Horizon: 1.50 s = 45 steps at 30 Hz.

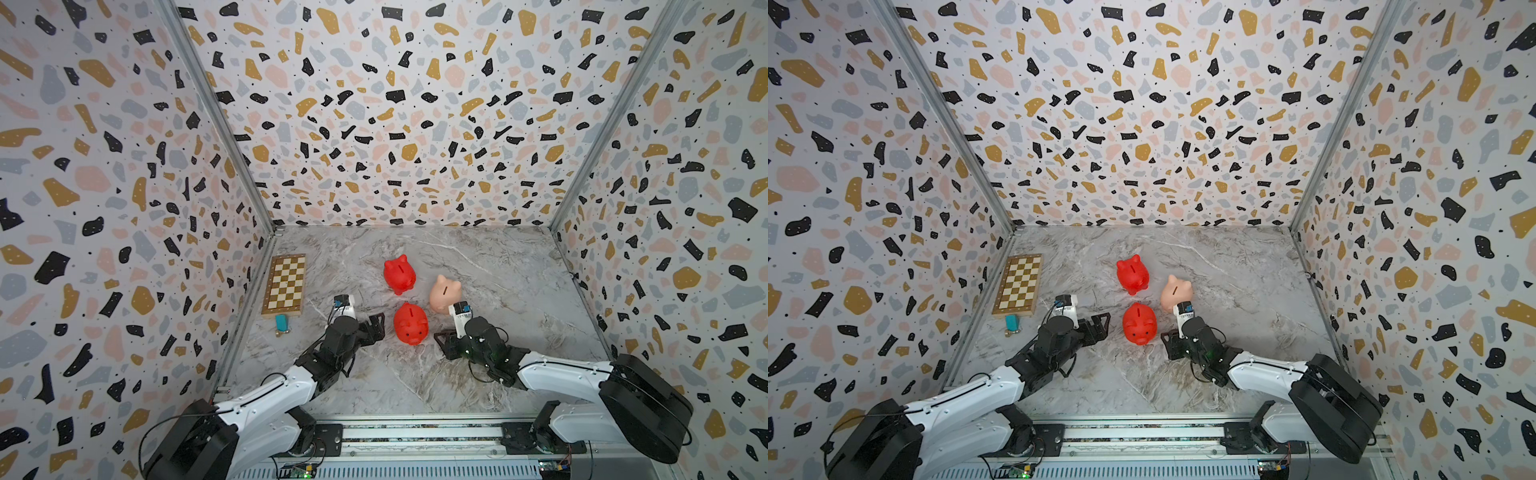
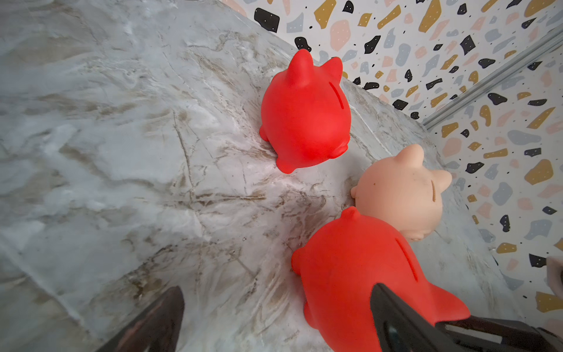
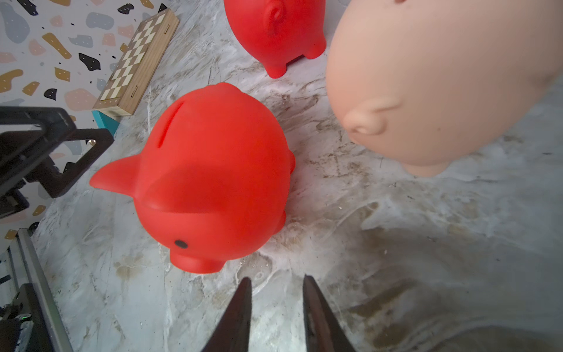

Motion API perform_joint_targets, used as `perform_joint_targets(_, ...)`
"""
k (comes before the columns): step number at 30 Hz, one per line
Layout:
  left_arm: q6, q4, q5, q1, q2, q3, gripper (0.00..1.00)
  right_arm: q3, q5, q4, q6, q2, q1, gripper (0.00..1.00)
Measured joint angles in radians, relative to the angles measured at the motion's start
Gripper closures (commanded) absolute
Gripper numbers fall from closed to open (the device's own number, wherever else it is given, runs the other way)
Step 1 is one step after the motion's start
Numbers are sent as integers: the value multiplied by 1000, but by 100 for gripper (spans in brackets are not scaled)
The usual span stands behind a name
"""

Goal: Open piggy banks
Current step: Adjust the piggy bank at the center of the board.

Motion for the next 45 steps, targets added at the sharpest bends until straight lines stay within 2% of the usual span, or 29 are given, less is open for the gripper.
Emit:
perform_joint_targets(6,-19,38,-97,-115,75,41,1,0,3,0,-2,4,-5,69)
perform_joint_targets(12,-31,110,-277,-249,199,128,1,-13,-3,3,-3,3,-26,69)
perform_joint_targets(17,-62,182,-405,-309,333,159,1,-43,-20,2,-2,-19,-50,70)
perform_joint_targets(20,-82,228,-452,-314,407,163,7,-56,-29,0,-2,-50,-55,69)
perform_joint_targets(27,-142,396,-495,-316,501,167,42,-65,-32,0,-3,-81,-63,69)
perform_joint_targets(29,-168,460,-506,-316,514,146,48,-67,-34,0,-3,-82,-64,69)
perform_joint_targets(34,-225,595,-525,-305,518,70,55,-67,-50,1,-2,-82,-64,69)
perform_joint_targets(40,-269,671,-505,-222,495,4,56,-67,-63,3,-2,-73,-64,69)
perform_joint_targets(45,-269,656,-485,-166,439,-41,56,-67,-71,6,-2,-73,-64,69)
